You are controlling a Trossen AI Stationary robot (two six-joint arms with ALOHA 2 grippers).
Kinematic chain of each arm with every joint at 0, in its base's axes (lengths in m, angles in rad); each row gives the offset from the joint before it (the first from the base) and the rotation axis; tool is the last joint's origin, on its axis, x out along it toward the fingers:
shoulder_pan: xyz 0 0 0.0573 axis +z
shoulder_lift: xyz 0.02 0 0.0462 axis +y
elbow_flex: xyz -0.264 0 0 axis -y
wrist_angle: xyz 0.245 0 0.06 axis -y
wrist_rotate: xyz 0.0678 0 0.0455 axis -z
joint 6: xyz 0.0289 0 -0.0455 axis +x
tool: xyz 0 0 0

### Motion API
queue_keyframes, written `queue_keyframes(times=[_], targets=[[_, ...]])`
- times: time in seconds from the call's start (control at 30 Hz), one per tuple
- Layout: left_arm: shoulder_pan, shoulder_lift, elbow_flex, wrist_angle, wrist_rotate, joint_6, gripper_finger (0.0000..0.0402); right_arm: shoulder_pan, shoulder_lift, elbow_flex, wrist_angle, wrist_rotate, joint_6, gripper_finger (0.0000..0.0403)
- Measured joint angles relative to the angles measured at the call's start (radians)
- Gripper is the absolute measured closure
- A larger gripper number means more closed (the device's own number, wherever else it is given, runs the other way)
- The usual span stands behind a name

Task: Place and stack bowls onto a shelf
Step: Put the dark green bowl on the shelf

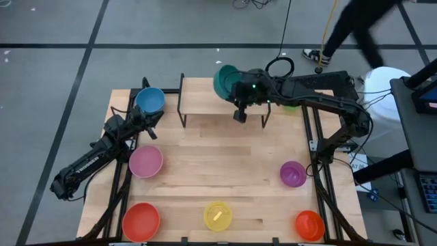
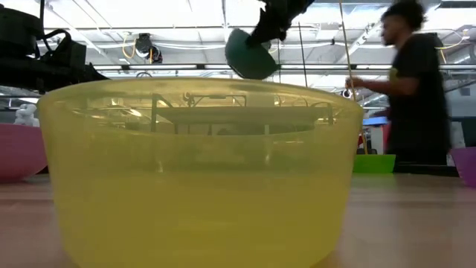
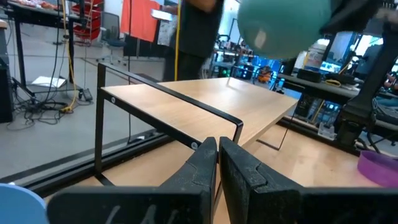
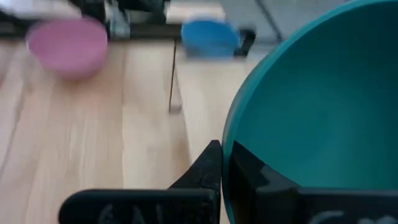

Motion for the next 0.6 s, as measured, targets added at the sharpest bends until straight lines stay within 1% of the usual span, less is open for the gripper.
queue_keyframes(times=[0.07, 0.1, 0.2, 0.4, 0.5, 0.6], targets=[[0.0, 0.0, 0.0, 0.0, 0.0, -0.02, 0.0378, -0.001, -0.004, 0.0, -0.093, 0.06, 0.034, 0.0403], [0.0, 0.0, 0.0, 0.0, -0.001, -0.03, 0.0378, -0.002, -0.006, 0.0, -0.137, 0.073, 0.043, 0.0403], [0.0, 0.0, 0.0, 0.0, -0.001, -0.039, 0.0378, -0.004, -0.008, 0.0, -0.229, 0.074, 0.048, 0.0403], [0.0, 0.0, 0.0, 0.001, -0.001, -0.04, 0.0378, -0.019, -0.007, 0.0, -0.304, 0.074, 0.1, 0.0403], [0.0, 0.0, 0.0, 0.001, -0.001, -0.04, 0.0378, -0.035, -0.007, 0.0, -0.334, 0.12, 0.121, 0.0403], [0.0, 0.0, 0.0, 0.0, -0.001, -0.04, 0.0378, -0.053, -0.007, 0.0, -0.353, 0.124, 0.128, 0.0403]])
